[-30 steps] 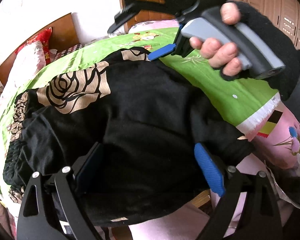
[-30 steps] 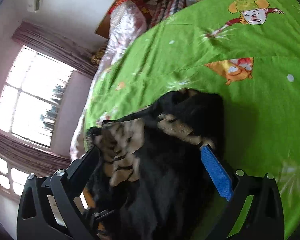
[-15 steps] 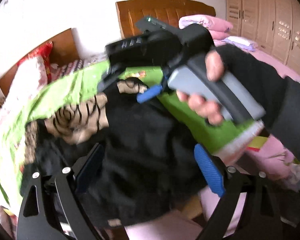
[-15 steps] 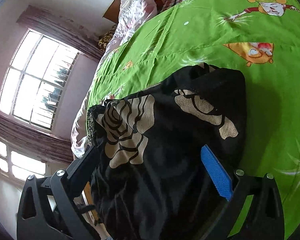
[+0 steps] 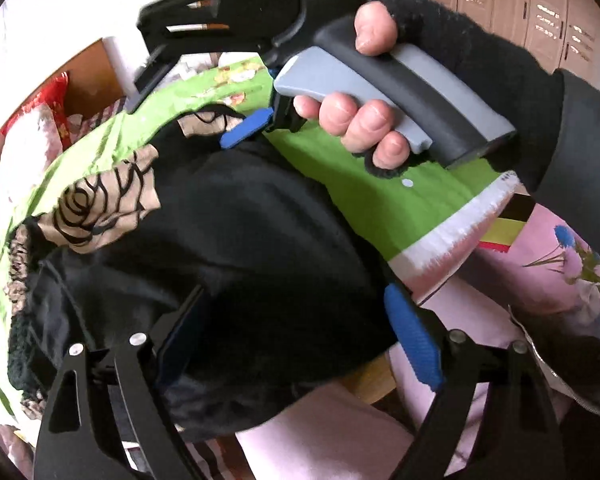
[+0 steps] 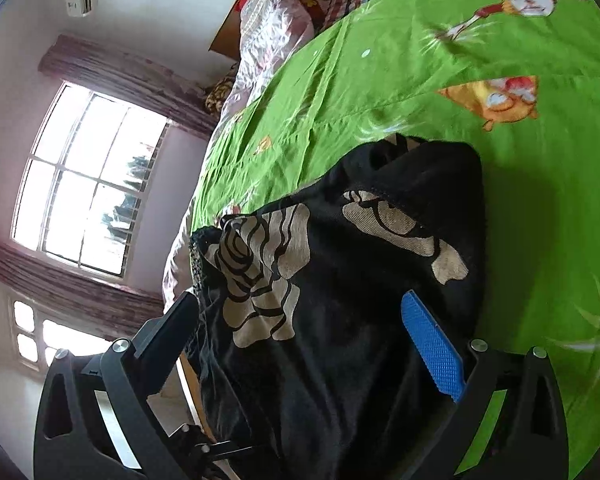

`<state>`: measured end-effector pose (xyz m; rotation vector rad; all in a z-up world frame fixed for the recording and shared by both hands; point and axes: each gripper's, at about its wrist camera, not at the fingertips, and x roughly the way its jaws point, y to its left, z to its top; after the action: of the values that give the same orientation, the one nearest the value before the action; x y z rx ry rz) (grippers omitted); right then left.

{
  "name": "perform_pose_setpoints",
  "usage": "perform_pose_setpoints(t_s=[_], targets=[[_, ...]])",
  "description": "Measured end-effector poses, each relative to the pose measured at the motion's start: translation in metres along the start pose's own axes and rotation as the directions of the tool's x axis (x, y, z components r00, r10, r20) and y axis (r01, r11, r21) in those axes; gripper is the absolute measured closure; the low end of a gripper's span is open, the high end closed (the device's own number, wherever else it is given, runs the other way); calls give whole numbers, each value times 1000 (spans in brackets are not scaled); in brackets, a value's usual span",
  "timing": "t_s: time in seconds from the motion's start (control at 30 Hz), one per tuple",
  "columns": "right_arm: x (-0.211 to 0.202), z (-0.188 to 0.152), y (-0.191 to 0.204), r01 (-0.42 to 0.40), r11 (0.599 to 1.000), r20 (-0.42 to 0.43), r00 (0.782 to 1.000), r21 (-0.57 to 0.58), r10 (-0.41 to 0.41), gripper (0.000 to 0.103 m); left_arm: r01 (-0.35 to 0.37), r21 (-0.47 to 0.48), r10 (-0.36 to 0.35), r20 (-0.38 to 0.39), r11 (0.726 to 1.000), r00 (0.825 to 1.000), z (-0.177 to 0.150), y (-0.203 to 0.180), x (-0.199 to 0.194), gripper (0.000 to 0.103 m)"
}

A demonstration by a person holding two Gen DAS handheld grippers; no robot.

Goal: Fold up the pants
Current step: 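Open both grippers and lift them away from the folded pants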

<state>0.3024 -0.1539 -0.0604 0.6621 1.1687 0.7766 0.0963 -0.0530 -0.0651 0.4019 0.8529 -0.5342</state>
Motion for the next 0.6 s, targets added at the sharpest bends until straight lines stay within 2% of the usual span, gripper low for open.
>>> perform_pose_setpoints(t_s=[0.07, 0.13, 0.17, 0.2, 0.27, 0.33, 0.37, 0.4, 0.43, 0.47, 0.5, 0.53, 0.57, 0.6], targets=[[-14, -5, 9, 4, 1000, 32, 999, -17, -3, 4, -12, -5, 13, 110, 1000, 994, -4, 0, -23, 14], [-48, -21, 26, -39, 996, 111, 993, -76, 48, 4, 23, -37, -13, 261, 999, 965, -13, -1, -57, 10], [-64, -32, 36, -34, 993, 161, 986, -117, 53, 4, 28, -61, -7, 319, 998, 948, -18, 2, -71, 1], [-87, -49, 49, 9, 986, 242, 970, -166, 32, 4, 10, -102, 30, 391, 995, 920, -28, 7, -89, 1], [-122, -83, 69, 114, 968, 386, 922, -223, -20, 4, -20, -172, 97, 454, 985, 886, -43, 16, -110, 1], [-152, -125, 86, 218, 943, 517, 854, -250, -61, 4, -80, -283, 211, 470, 956, 857, -57, 32, -127, 1], [-164, -151, 96, 293, 924, 586, 804, -247, -98, 4, -100, -327, 254, 469, 940, 846, -59, 42, -133, 1], [-170, -168, 102, 336, 909, 626, 771, -245, -117, 4, -127, -387, 310, 458, 913, 833, -64, 50, -142, 1], [-175, -191, 110, 390, 888, 676, 724, -243, -133, 4, -151, -430, 353, 442, 890, 824, -62, 60, -146, 1], [-177, -207, 115, 426, 872, 711, 689, -240, -141, 4, -179, -470, 401, 428, 864, 810, -64, 64, -153, 1], [-176, -231, 122, 478, 848, 760, 632, -230, -151, 4, -215, -518, 463, 415, 828, 783, -64, 70, -159, 1], [-172, -246, 126, 513, 827, 786, 599, -231, -152, 4, -235, -555, 506, 405, 798, 762, -65, 73, -163, 1], [-164, -258, 132, 549, 801, 801, 578, -240, -155, 4, -245, -581, 532, 396, 777, 749, -65, 77, -165, 1], [-150, -269, 137, 594, 761, 804, 570, -261, -169, 4, -253, -614, 562, 382, 748, 734, -65, 80, -165, 1]])
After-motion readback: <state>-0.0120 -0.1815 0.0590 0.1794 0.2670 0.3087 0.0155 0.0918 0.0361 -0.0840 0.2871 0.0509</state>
